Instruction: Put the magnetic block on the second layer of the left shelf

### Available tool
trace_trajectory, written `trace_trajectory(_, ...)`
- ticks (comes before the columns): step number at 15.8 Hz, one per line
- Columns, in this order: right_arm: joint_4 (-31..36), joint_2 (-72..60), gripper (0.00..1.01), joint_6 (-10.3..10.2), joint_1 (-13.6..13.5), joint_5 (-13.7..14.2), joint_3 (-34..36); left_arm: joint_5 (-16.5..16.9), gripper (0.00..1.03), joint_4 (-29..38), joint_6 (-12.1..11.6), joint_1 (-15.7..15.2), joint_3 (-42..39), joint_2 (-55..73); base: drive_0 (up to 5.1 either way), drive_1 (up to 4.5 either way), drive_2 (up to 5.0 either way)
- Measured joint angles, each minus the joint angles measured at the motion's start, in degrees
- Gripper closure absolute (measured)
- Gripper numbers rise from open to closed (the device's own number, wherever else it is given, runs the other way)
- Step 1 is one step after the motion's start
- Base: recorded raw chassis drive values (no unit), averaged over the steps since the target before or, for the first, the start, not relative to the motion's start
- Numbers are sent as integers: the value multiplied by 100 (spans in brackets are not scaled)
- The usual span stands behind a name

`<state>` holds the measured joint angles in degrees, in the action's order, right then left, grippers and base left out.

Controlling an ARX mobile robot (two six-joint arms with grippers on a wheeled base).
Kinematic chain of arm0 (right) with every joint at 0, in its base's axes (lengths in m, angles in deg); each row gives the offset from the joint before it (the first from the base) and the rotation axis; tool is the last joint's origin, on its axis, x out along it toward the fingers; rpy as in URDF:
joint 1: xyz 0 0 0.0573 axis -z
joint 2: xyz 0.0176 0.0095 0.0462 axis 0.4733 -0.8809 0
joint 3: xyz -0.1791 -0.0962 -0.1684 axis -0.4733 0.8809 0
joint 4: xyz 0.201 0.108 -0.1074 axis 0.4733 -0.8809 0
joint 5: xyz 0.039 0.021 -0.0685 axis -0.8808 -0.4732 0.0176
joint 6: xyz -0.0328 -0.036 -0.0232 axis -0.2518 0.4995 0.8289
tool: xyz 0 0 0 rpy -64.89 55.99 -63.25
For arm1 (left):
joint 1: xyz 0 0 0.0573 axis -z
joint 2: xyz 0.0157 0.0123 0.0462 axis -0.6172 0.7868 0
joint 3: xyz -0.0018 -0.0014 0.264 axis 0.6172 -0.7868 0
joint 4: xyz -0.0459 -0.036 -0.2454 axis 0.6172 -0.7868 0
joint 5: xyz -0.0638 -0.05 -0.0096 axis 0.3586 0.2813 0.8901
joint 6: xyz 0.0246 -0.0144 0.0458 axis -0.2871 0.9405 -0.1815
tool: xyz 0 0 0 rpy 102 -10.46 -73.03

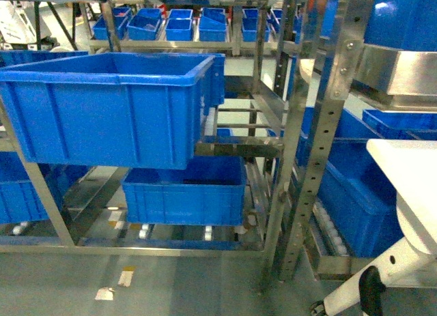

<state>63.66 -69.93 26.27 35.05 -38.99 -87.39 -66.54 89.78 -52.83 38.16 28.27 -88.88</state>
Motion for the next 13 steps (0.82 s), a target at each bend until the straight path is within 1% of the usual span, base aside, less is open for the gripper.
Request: trace_trajectory(13, 9, -2, 69, 0, 0, 0, 0, 0, 5, -22, 0, 0, 0, 0, -498, 247, 247)
